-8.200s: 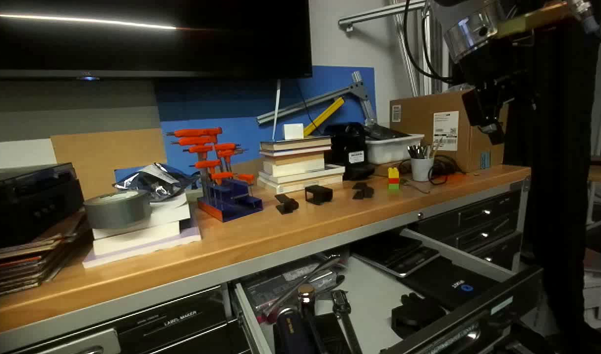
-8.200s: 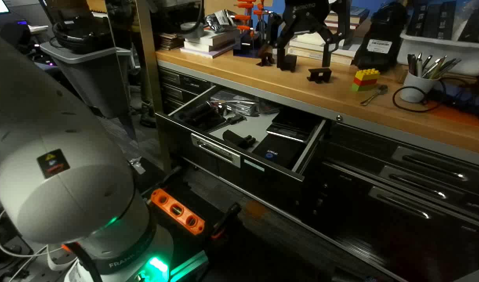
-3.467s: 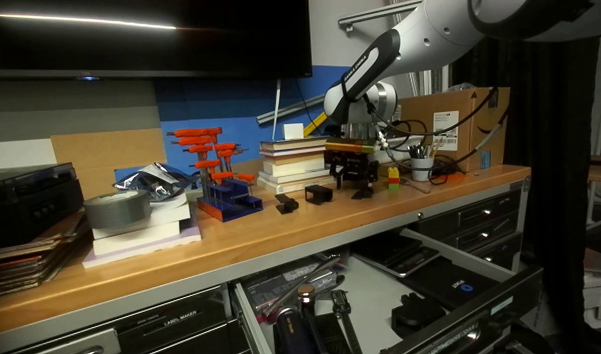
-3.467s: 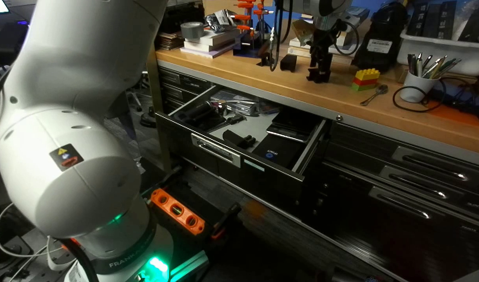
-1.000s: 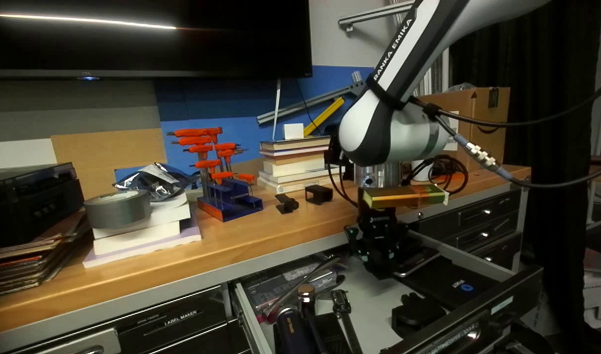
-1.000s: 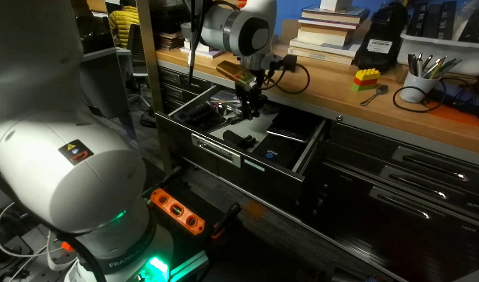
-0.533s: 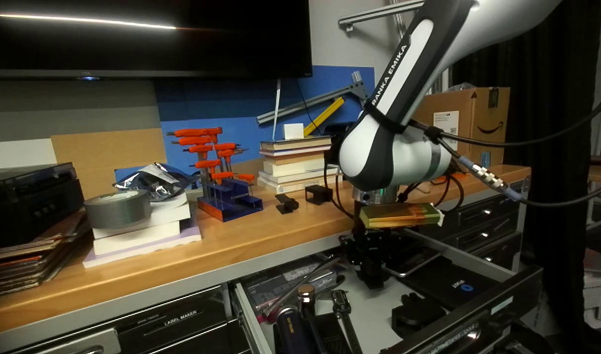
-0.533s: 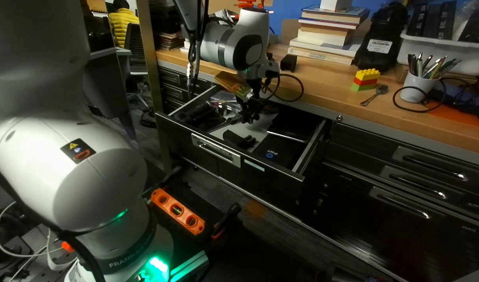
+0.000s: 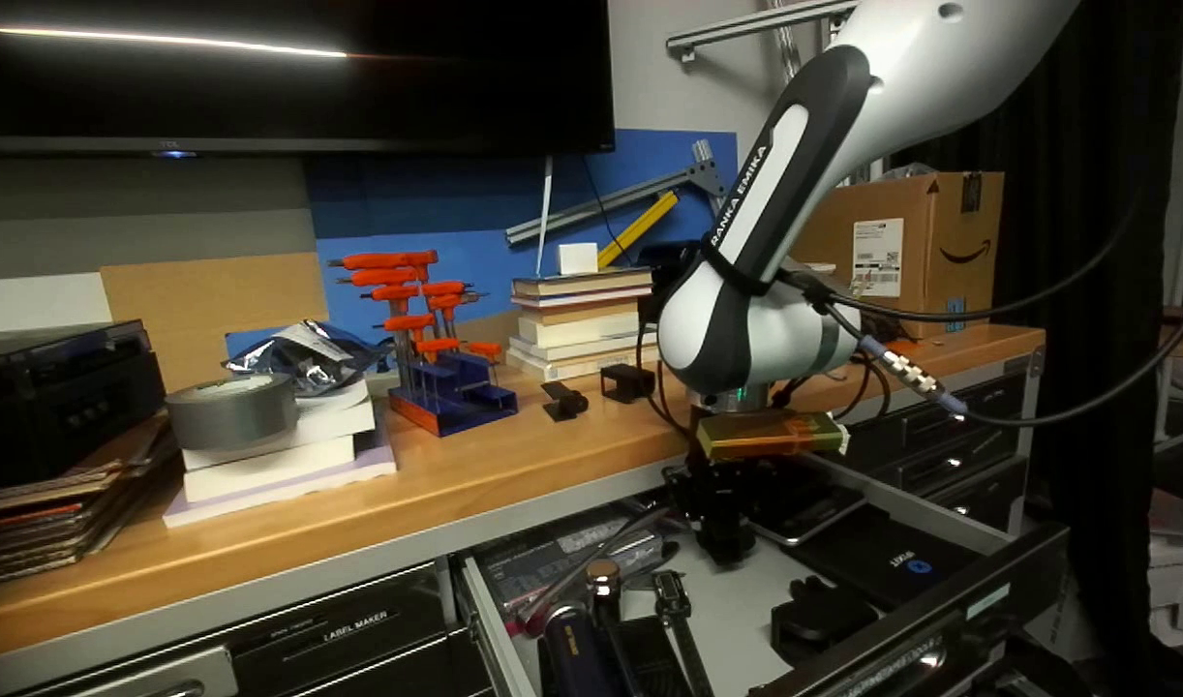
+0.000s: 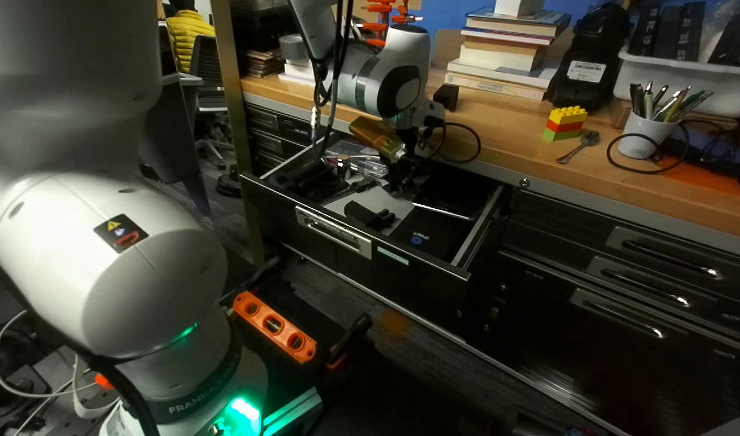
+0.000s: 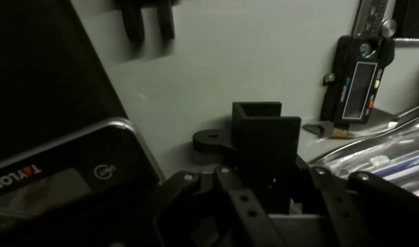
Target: Pick up all the black objects and put them in the open drawer and close it
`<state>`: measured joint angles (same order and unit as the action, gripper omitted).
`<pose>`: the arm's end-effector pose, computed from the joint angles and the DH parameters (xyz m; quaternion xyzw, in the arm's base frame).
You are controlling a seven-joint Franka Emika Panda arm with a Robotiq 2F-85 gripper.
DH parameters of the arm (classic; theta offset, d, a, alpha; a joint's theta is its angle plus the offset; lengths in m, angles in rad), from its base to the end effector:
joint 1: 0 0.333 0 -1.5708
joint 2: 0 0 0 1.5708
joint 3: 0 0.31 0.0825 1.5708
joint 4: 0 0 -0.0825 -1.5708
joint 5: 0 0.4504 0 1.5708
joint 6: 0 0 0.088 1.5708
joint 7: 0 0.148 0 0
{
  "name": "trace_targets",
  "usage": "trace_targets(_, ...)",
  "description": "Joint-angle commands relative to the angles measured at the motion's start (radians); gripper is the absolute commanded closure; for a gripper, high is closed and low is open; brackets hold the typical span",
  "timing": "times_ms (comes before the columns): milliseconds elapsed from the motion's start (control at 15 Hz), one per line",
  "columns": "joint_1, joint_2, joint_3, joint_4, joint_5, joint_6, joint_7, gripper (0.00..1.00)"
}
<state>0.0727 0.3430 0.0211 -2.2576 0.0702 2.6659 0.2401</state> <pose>0.5795 0.0546 0.1117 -0.9938 0.1043 -0.0287 0.0257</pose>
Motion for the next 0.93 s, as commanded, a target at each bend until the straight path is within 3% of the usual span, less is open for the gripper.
trace_targets(0, 0.001, 0.049, -0.017, 0.083, -0.005, -0.013, -0.002, 0.87)
trace_targets(667, -0.016, 0.059, -0.009, 0.131, 0.018, -0.119, -0.019, 0.87)
trace_targets(733, -0.014, 0.059, -0.011, 0.136, 0.016, -0.136, -0.012, 0.81)
trace_targets(800, -0.013, 0.056, -0.011, 0.138, 0.014, -0.148, -0.013, 0.39)
trace_targets(867, -0.013, 0.054, -0.012, 0.140, 0.014, -0.158, -0.013, 0.38)
